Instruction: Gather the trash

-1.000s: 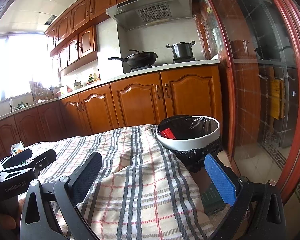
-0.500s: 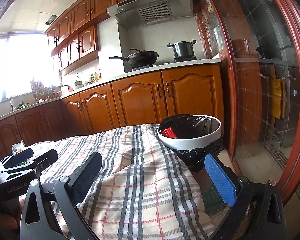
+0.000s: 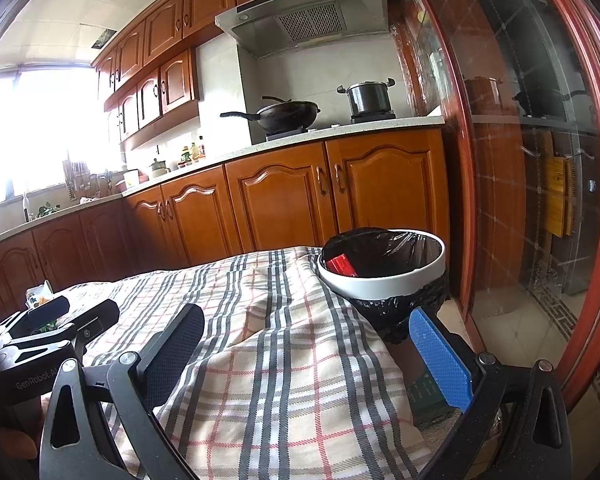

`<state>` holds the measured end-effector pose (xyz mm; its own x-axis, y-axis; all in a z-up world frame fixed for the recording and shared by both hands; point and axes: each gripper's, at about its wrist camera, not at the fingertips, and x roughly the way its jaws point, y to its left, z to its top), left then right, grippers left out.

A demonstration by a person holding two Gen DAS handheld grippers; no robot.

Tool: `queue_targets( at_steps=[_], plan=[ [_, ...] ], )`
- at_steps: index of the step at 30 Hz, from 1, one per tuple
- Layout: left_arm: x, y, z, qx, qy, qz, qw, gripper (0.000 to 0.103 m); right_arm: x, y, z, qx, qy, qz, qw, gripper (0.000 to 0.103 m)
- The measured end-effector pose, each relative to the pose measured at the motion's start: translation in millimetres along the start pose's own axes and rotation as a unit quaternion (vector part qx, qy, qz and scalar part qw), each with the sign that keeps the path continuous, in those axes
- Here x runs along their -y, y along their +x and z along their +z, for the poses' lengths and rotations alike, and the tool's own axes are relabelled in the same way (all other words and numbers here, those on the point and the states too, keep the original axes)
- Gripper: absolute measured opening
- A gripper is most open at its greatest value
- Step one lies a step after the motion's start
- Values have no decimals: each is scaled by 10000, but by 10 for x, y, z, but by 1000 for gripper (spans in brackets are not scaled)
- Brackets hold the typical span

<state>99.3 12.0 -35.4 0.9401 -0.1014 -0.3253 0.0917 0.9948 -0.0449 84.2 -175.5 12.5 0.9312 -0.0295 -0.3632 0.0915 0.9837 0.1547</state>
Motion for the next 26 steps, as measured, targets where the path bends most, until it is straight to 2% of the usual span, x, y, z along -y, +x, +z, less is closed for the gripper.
queue_targets(
  at_steps=[13,26],
  plan=[
    [6,2,-1,-13,4,-4,10000,102,1,3,-5,-6,20,19,10000,103],
    [-90,66,38,-121,-35,-173,9998,102,13,31,44,-113,95,70,9999,103]
  ],
)
